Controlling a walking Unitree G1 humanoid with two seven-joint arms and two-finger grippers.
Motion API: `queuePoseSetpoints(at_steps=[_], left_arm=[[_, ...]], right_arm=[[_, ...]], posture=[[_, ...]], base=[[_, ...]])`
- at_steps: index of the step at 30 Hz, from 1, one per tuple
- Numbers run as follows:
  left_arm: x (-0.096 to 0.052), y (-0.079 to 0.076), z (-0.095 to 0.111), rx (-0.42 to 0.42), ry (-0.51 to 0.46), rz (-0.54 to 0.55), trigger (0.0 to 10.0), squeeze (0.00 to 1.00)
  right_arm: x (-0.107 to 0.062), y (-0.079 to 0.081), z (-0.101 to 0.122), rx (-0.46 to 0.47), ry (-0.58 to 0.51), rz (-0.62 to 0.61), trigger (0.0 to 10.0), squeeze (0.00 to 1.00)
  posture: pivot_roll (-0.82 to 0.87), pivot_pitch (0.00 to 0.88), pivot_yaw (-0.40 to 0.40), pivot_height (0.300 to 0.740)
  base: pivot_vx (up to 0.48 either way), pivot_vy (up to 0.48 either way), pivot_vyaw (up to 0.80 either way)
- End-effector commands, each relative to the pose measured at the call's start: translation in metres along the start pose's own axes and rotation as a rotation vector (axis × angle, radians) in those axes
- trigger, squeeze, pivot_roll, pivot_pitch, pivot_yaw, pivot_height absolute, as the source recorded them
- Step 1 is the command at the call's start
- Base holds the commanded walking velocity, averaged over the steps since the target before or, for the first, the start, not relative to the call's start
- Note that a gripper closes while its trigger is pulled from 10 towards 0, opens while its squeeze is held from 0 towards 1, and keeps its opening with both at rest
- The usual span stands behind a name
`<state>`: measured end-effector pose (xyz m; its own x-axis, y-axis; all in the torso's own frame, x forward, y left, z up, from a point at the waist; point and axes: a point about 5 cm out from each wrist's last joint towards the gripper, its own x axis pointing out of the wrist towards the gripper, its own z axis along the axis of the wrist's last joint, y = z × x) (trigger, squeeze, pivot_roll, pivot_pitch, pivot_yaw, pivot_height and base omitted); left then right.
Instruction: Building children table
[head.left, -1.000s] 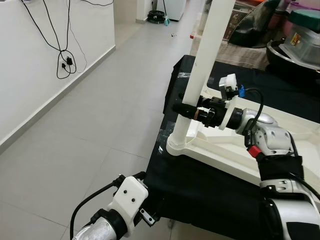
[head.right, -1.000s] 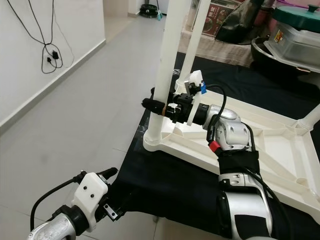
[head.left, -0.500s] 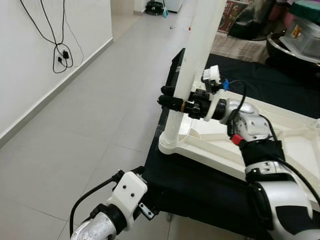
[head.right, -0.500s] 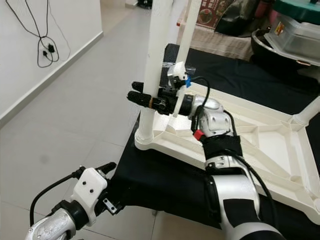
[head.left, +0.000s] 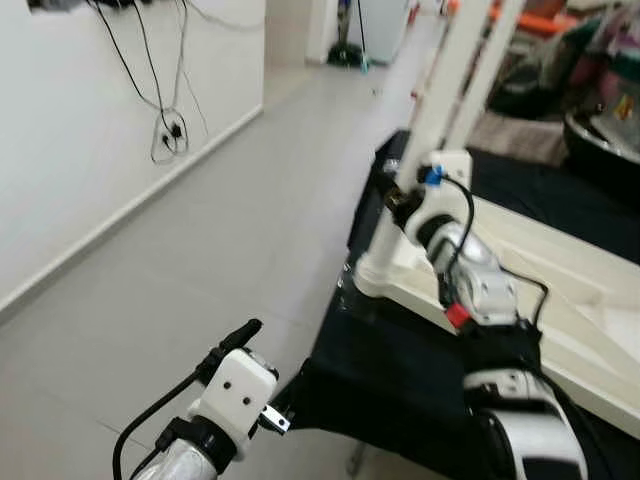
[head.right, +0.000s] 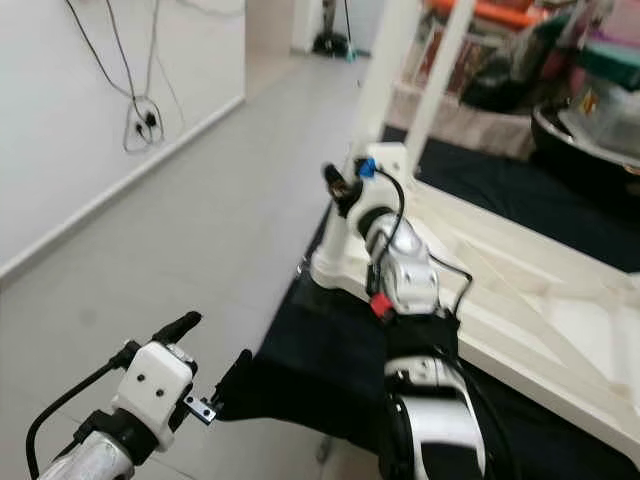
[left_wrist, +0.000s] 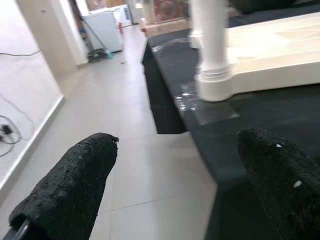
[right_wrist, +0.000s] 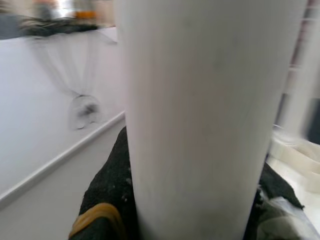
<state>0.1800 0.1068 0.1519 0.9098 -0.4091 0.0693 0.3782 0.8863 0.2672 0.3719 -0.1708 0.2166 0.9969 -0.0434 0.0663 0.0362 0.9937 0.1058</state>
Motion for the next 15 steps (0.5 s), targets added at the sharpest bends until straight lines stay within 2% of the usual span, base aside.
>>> queuePoseSetpoints(at_steps=[1,2,4,5,6,7,8,9,10,13,14,15], left_arm=[[0.0,-0.001,0.0,0.006,-0.004,0.01,10.0,0.0],[0.0,-0.001,0.0,0.008,-0.001,0.011,10.0,0.0],[0.0,-0.001,0.0,0.008,-0.001,0.011,10.0,0.0],[0.001,-0.001,-0.001,0.007,0.003,0.009,10.0,0.0],[0.001,-0.001,-0.001,0.007,0.003,0.009,10.0,0.0],[0.0,-0.002,-0.001,0.003,0.005,0.006,10.0,0.0],[0.0,-0.002,-0.001,0.003,0.005,0.006,10.0,0.0],[0.001,-0.002,-0.001,-0.002,0.003,0.004,10.0,0.0],[0.0,-0.003,-0.001,-0.004,0.001,0.005,10.0,0.0],[0.0,-0.003,-0.001,-0.005,-0.002,0.005,10.0,0.0],[0.0,-0.004,-0.001,-0.005,-0.004,0.002,10.0,0.0],[0.0,-0.004,-0.001,-0.005,-0.004,0.002,10.0,0.0]], right_arm=[[-0.017,-0.033,-0.019,0.0,0.092,-0.297,0.0,0.0],[-0.026,-0.029,-0.022,0.031,0.103,-0.378,0.0,0.0],[-0.026,-0.029,-0.022,0.031,0.103,-0.378,0.0,0.0],[-0.031,-0.022,-0.025,0.062,0.114,-0.413,0.0,0.0],[-0.031,-0.022,-0.025,0.062,0.114,-0.413,0.0,0.0],[-0.031,-0.01,-0.025,0.105,0.099,-0.388,0.0,0.0],[-0.031,-0.01,-0.025,0.105,0.099,-0.388,0.0,0.0],[-0.026,0.001,-0.021,0.133,0.057,-0.316,10.0,0.0],[-0.021,0.013,-0.015,0.174,-0.002,-0.223,10.0,1.0],[-0.017,0.017,-0.008,0.175,-0.06,-0.165,10.0,1.0],[-0.007,0.015,0.005,0.111,-0.143,-0.055,10.0,0.0],[-0.007,0.015,0.005,0.111,-0.143,-0.055,10.0,0.0]], posture=[[0.13,0.077,-0.128,0.74],[0.13,0.078,-0.129,0.74],[0.13,0.078,-0.129,0.74],[0.13,0.079,-0.129,0.74],[0.13,0.079,-0.129,0.74],[0.13,0.082,-0.126,0.74],[0.13,0.082,-0.126,0.74],[0.13,0.084,-0.127,0.74],[0.13,0.088,-0.125,0.74],[0.13,0.088,-0.126,0.74],[0.12,0.094,-0.128,0.74],[0.12,0.094,-0.128,0.74]], base=[[0.0,0.0,0.0],[0.0,0.0,0.0],[0.0,0.0,0.0],[0.0,0.0,0.0],[0.0,0.0,0.0],[0.0,0.0,0.0],[0.0,0.0,0.0],[0.0,0.0,0.0],[0.0,0.0,0.0],[0.0,0.0,0.0],[0.0,0.0,0.0],[0.0,0.0,0.0]])
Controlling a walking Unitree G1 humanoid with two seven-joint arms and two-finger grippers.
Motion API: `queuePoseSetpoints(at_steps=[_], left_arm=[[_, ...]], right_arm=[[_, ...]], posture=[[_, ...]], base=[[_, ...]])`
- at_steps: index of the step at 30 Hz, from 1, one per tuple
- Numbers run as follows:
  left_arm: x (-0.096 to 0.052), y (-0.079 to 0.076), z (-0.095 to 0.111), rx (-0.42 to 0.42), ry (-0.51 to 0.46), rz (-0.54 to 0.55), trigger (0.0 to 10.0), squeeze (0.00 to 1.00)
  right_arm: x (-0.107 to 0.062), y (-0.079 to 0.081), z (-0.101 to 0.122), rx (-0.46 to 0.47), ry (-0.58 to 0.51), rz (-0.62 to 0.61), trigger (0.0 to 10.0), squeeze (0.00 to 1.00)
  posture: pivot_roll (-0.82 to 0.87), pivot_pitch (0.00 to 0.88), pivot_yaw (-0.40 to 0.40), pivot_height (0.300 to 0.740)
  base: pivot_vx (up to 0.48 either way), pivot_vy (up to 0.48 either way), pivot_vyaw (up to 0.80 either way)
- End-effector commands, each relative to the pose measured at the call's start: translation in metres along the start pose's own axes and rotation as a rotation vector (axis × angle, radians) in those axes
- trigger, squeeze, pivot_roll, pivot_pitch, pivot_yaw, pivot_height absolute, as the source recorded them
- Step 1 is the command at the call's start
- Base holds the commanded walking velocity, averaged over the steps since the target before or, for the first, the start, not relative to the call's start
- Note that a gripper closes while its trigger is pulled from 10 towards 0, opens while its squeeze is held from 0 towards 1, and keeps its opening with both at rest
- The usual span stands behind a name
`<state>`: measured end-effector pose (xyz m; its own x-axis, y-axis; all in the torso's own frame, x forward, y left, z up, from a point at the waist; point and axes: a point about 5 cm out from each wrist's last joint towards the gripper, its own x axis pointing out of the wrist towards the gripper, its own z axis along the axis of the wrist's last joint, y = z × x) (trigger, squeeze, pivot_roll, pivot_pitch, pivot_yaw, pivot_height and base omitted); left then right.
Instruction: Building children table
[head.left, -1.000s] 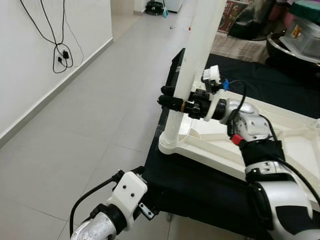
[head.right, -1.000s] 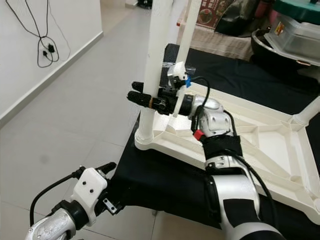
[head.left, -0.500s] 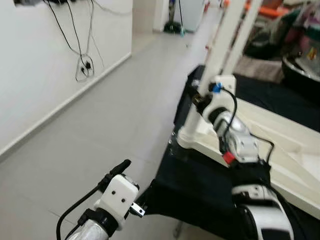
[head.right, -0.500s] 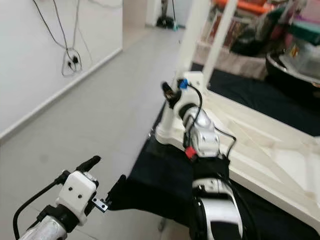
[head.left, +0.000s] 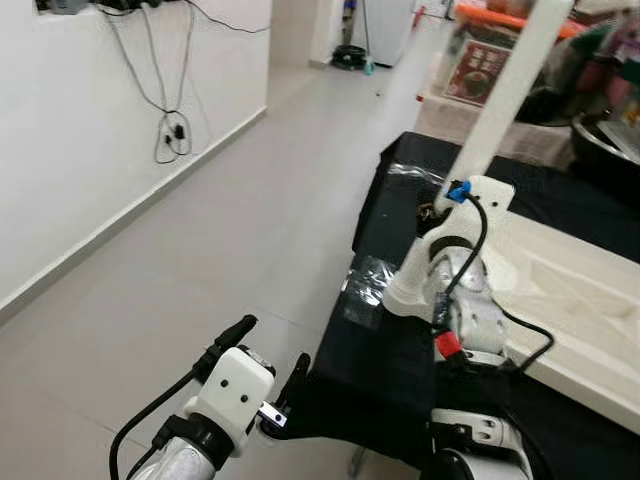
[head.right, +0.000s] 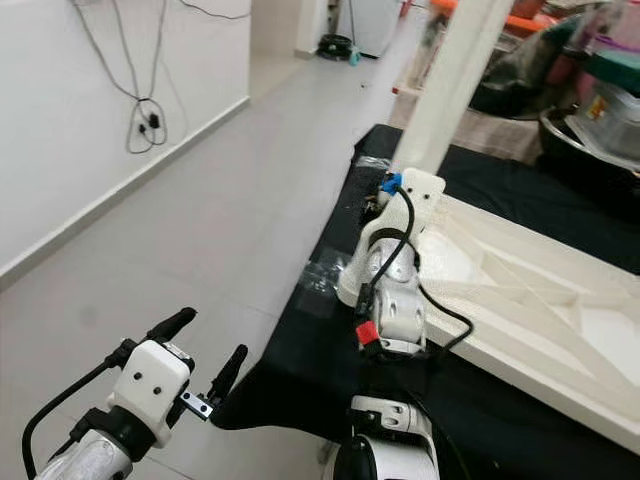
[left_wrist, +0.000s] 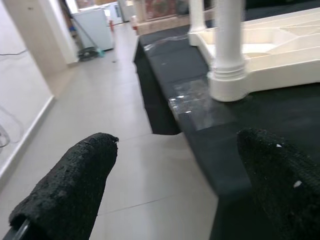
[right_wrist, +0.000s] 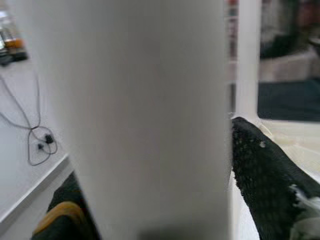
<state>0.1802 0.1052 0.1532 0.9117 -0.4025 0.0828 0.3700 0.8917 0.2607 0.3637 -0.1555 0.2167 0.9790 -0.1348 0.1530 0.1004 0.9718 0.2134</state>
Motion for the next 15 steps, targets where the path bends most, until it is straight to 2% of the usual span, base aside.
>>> queuePoseSetpoints(at_steps=[1,2,3,5,6,7,9,10,11,13,15], left_arm=[[-0.001,-0.004,-0.002,0.0,0.006,-0.008,10.0,0.0],[-0.001,-0.004,-0.002,0.0,0.006,-0.008,10.0,0.0],[0.0,-0.004,-0.003,0.0,0.007,-0.011,10.0,0.0],[0.0,-0.005,-0.003,0.0,0.007,-0.013,10.0,0.0],[0.0,-0.005,-0.003,0.0,0.007,-0.013,10.0,0.0],[0.0,-0.005,-0.003,0.001,0.008,-0.013,10.0,0.0],[0.0,-0.005,-0.003,0.001,0.008,-0.013,10.0,0.0],[0.0,-0.005,-0.003,0.001,0.008,-0.013,10.0,0.0],[0.0,-0.005,-0.003,0.001,0.008,-0.013,10.0,0.0],[0.0,-0.005,-0.002,0.003,0.006,-0.012,10.0,0.0],[0.0,-0.005,-0.002,0.003,0.006,-0.012,10.0,0.0]], right_arm=[[0.007,0.004,0.007,0.001,-0.038,0.117,10.0,0.0],[0.007,0.004,0.007,0.001,-0.038,0.117,10.0,0.0],[0.011,0.002,0.008,-0.001,-0.028,0.205,10.0,0.0],[0.015,-0.002,0.009,0.053,0.032,0.364,10.0,0.0],[0.015,-0.002,0.009,0.053,0.032,0.364,10.0,0.0],[0.012,-0.001,0.006,0.068,0.093,0.504,10.0,0.0],[0.012,-0.001,0.006,0.068,0.093,0.504,10.0,0.0],[0.007,0.001,0.002,0.065,0.166,0.642,10.0,0.0],[0.007,0.001,0.002,0.065,0.166,0.642,10.0,0.0],[-0.016,0.005,-0.003,0.052,0.332,1.067,10.0,0.0],[-0.016,0.005,-0.003,0.052,0.332,1.067,10.0,0.0]], posture=[[0.12,0.093,-0.125,0.74],[0.12,0.093,-0.125,0.74],[0.12,0.094,-0.127,0.74],[0.12,0.094,-0.127,0.74],[0.12,0.094,-0.127,0.74],[0.12,0.094,-0.127,0.74],[0.12,0.094,-0.127,0.74],[0.12,0.094,-0.128,0.74],[0.12,0.094,-0.128,0.74],[0.13,0.097,-0.134,0.74],[0.13,0.097,-0.134,0.74]], base=[[0.0,0.0,0.0],[0.0,0.0,0.0],[0.0,0.0,0.0],[0.0,0.0,0.0],[0.0,0.0,0.0],[0.0,0.0,0.0],[0.0,0.0,0.0],[0.0,0.0,0.0],[0.0,0.0,0.0],[0.0,0.0,0.0],[0.0,0.0,0.0]])
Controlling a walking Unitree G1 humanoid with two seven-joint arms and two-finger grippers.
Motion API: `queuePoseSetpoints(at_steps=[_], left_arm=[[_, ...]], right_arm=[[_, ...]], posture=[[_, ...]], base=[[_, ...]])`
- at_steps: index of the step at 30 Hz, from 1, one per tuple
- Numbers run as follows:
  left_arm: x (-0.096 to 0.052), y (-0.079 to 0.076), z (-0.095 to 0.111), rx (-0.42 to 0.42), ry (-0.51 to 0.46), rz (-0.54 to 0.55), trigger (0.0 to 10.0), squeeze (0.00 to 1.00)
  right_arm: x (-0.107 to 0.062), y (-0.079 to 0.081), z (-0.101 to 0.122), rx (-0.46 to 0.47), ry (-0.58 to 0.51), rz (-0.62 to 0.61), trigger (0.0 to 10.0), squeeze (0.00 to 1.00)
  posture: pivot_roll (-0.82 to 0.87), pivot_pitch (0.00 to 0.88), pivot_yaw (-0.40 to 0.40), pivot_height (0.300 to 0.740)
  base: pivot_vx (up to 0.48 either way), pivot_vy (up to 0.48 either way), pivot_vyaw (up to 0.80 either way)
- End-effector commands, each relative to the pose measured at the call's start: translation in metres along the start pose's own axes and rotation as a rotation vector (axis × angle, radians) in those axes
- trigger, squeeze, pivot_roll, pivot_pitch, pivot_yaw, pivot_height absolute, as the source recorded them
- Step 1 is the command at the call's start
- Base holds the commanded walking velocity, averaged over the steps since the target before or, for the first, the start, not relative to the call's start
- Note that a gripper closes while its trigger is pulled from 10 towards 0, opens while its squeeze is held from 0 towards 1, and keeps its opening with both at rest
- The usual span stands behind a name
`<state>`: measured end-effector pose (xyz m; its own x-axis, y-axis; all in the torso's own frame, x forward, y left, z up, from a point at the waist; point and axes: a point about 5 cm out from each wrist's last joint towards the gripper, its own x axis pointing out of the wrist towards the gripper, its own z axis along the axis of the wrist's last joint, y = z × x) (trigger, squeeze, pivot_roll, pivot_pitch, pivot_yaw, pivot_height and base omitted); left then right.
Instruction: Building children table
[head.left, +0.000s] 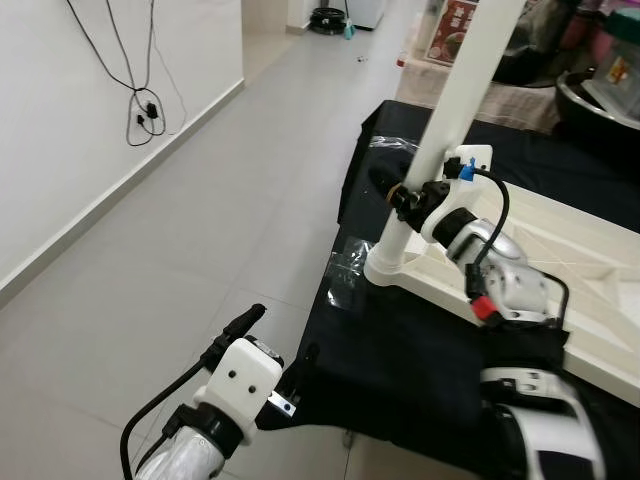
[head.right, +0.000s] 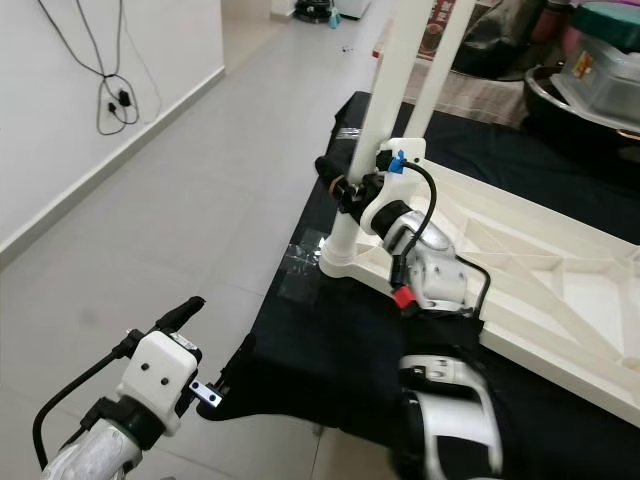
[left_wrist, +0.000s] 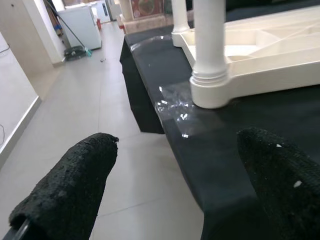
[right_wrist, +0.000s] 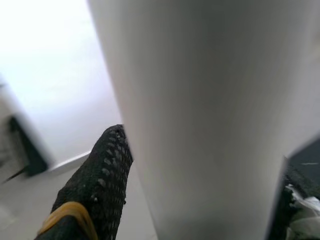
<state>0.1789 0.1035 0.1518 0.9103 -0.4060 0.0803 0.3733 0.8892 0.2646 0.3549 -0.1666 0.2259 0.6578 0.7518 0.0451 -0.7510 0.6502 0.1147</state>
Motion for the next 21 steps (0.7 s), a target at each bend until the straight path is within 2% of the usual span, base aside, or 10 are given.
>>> queuePoseSetpoints(at_steps=[1,2,4,7,8,9,12,14,17,21], left_arm=[[0.0,-0.003,-0.001,0.001,0.004,-0.006,10.0,0.0],[0.0,-0.003,-0.001,0.001,0.004,-0.006,10.0,0.0],[0.0,-0.003,-0.001,0.004,0.003,-0.004,10.0,0.0],[-0.001,-0.003,0.0,0.005,0.003,-0.004,10.0,0.0],[-0.001,-0.003,0.0,0.005,0.003,-0.004,10.0,0.0],[-0.001,-0.003,0.0,0.005,0.003,-0.005,10.0,0.0],[-0.002,-0.003,0.0,0.005,0.004,-0.005,10.0,0.0],[-0.002,-0.003,0.0,0.006,0.004,-0.004,10.0,0.0],[-0.002,-0.003,0.0,0.011,0.002,-0.003,10.0,0.0],[-0.002,-0.003,0.001,0.014,0.0,-0.003,10.0,0.0]], right_arm=[[0.006,0.023,-0.017,0.051,0.088,0.28,10.0,0.0],[0.006,0.023,-0.017,0.051,0.088,0.28,10.0,0.0],[0.006,0.025,-0.017,0.01,0.124,0.435,10.0,0.0],[0.011,0.023,-0.015,-0.003,0.123,0.458,10.0,0.0],[0.017,0.02,-0.013,-0.02,0.119,0.457,6.5,0.0],[0.023,0.017,-0.011,-0.03,0.101,0.425,0.0,0.0],[0.027,0.015,-0.01,-0.033,0.092,0.41,0.0,0.0],[0.033,0.009,-0.009,-0.025,0.045,0.273,0.0,0.0],[0.032,0.006,-0.01,-0.01,0.004,0.177,0.0,0.0],[0.03,0.004,-0.011,-0.015,-0.007,0.165,0.0,0.0]], posture=[[0.13,0.098,-0.133,0.74],[0.13,0.098,-0.133,0.74],[0.14,0.102,-0.134,0.74],[0.14,0.102,-0.134,0.74],[0.14,0.103,-0.134,0.74],[0.14,0.105,-0.137,0.74],[0.14,0.105,-0.137,0.74],[0.14,0.105,-0.138,0.74],[0.14,0.106,-0.137,0.74],[0.14,0.106,-0.137,0.74]], base=[[0.0,0.0,0.0],[0.0,0.0,0.0],[0.0,0.0,0.0],[0.0,0.0,0.0],[0.0,0.0,0.0],[0.0,0.0,0.0],[0.0,0.0,0.0],[0.0,0.0,0.0],[0.0,0.0,0.0],[0.0,0.0,0.0]])
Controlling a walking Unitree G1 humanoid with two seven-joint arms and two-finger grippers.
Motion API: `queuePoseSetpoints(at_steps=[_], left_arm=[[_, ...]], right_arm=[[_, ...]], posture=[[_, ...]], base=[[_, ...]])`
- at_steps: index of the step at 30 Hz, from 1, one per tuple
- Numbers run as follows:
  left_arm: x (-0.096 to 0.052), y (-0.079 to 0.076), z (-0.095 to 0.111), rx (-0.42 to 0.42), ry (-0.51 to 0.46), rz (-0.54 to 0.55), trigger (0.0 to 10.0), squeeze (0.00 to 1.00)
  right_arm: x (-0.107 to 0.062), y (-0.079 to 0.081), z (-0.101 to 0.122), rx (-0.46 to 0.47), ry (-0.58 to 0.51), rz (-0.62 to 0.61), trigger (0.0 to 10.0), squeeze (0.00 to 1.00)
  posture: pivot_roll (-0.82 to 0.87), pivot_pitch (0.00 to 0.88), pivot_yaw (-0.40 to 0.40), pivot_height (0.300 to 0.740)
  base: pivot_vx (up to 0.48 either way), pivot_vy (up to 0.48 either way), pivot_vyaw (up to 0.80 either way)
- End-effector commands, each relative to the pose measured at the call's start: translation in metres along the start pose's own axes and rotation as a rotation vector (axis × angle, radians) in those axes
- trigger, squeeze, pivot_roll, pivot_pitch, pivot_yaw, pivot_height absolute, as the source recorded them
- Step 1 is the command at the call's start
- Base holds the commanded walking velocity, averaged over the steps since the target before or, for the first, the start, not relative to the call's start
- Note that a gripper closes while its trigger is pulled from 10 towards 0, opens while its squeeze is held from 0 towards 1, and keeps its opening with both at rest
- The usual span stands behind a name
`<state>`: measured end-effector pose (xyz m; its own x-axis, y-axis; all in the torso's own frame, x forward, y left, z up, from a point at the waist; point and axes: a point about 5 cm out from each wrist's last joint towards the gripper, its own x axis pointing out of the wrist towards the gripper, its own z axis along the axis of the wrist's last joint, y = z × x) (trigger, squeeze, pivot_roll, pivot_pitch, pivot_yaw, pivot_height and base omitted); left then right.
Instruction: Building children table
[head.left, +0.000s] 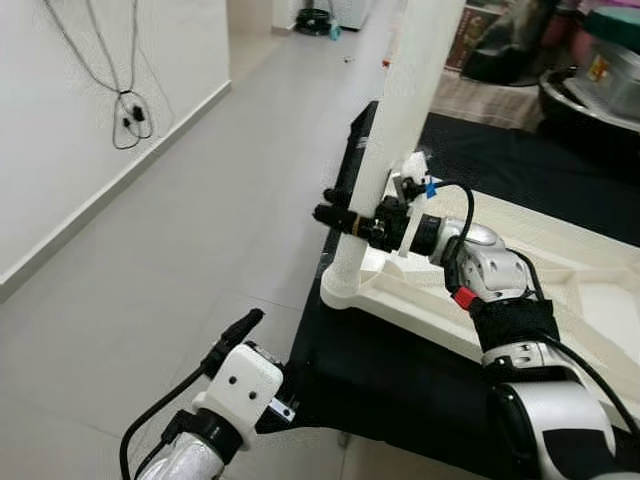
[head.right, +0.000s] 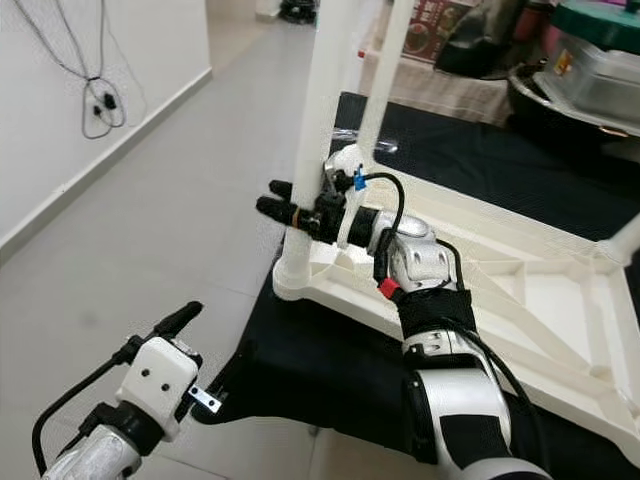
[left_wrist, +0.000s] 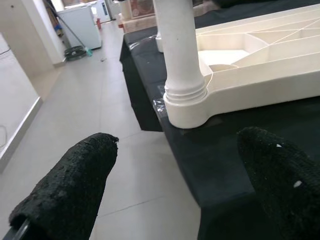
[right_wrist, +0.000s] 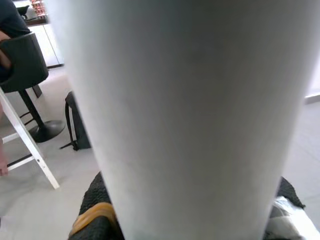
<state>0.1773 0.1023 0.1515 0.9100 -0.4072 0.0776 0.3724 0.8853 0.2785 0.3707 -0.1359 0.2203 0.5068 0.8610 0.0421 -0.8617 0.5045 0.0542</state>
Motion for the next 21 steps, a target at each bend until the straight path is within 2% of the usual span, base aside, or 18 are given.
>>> queuePoseSetpoints(at_steps=[1,5,6,7,8,9,10,11,12,13,15,17,18,19,21], left_arm=[[-0.001,-0.001,0.0,-0.001,-0.002,-0.001,10.0,0.0],[-0.001,-0.001,0.0,0.003,-0.004,-0.001,10.0,0.0],[0.0,-0.001,0.0,0.005,-0.004,-0.003,10.0,0.0],[0.0,-0.001,0.0,0.005,-0.004,-0.003,10.0,0.0],[0.0,-0.001,0.0,0.007,-0.005,-0.005,10.0,0.0],[0.001,-0.001,-0.001,0.009,-0.005,-0.006,10.0,0.0],[0.001,-0.001,-0.001,0.009,-0.005,-0.006,10.0,0.0],[0.001,-0.001,-0.001,0.011,-0.005,-0.006,10.0,0.0],[0.001,-0.002,-0.001,0.012,-0.005,-0.006,10.0,0.0],[0.001,-0.002,-0.001,0.012,-0.004,-0.006,10.0,0.0],[0.001,-0.001,-0.001,0.012,-0.004,-0.006,10.0,0.0],[0.001,-0.002,-0.001,0.013,-0.005,-0.007,10.0,0.0],[0.001,-0.002,-0.001,0.013,-0.005,-0.006,10.0,0.0],[0.001,-0.002,-0.001,0.013,-0.004,-0.007,10.0,0.0],[0.001,-0.002,-0.001,0.012,-0.003,-0.008,10.0,0.0]], right_arm=[[-0.004,-0.002,-0.003,0.035,-0.029,-0.021,0.0,0.0],[-0.006,-0.008,-0.007,0.028,-0.042,-0.138,0.0,0.0],[-0.015,-0.022,-0.009,0.01,-0.042,-0.509,0.0,0.0],[-0.015,-0.022,-0.009,0.01,-0.042,-0.509,0.0,0.0],[-0.031,-0.031,-0.012,-0.005,-0.041,-0.86,0.0,0.0],[-0.046,-0.034,-0.015,-0.015,-0.04,-1.107,0.0,0.0],[-0.046,-0.034,-0.015,-0.015,-0.04,-1.107,0.0,0.0],[-0.059,-0.032,-0.017,-0.009,-0.051,-1.323,0.0,0.0],[-0.065,-0.029,-0.018,0.0,-0.058,-1.408,0.0,0.0],[-0.062,-0.023,-0.019,0.033,-0.068,-1.44,0.0,0.0],[-0.06,-0.02,-0.02,0.057,-0.074,-1.453,0.0,0.0],[-0.048,-0.012,-0.023,0.108,-0.076,-1.436,0.0,0.0],[-0.041,-0.01,-0.022,0.138,-0.1,-1.414,7.9,0.0],[-0.033,-0.007,-0.016,0.144,-0.14,-1.366,10.0,0.0],[-0.024,-0.004,-0.01,0.143,-0.181,-1.316,10.0,0.0]], posture=[[0.14,0.106,-0.137,0.74],[0.13,0.103,-0.135,0.74],[0.12,0.095,-0.128,0.74],[0.12,0.095,-0.128,0.74],[0.12,0.095,-0.128,0.74],[0.12,0.095,-0.128,0.74],[0.12,0.095,-0.128,0.74],[0.13,0.093,-0.129,0.74],[0.13,0.093,-0.129,0.74],[0.13,0.093,-0.129,0.74],[0.13,0.093,-0.129,0.74],[0.13,0.093,-0.13,0.74],[0.13,0.093,-0.13,0.74],[0.13,0.093,-0.129,0.74],[0.13,0.093,-0.13,0.74]], base=[[0.0,0.0,0.0],[0.0,0.0,0.0],[0.0,0.0,0.0],[0.0,0.0,0.0],[0.0,0.0,0.0],[0.0,0.0,0.0],[0.0,0.0,0.0],[0.0,0.0,0.0],[0.0,0.0,0.0],[0.0,0.0,0.0],[0.0,0.0,0.0],[0.0,0.0,0.0],[0.0,0.0,0.0],[0.0,0.0,0.0],[0.0,0.0,0.0]])
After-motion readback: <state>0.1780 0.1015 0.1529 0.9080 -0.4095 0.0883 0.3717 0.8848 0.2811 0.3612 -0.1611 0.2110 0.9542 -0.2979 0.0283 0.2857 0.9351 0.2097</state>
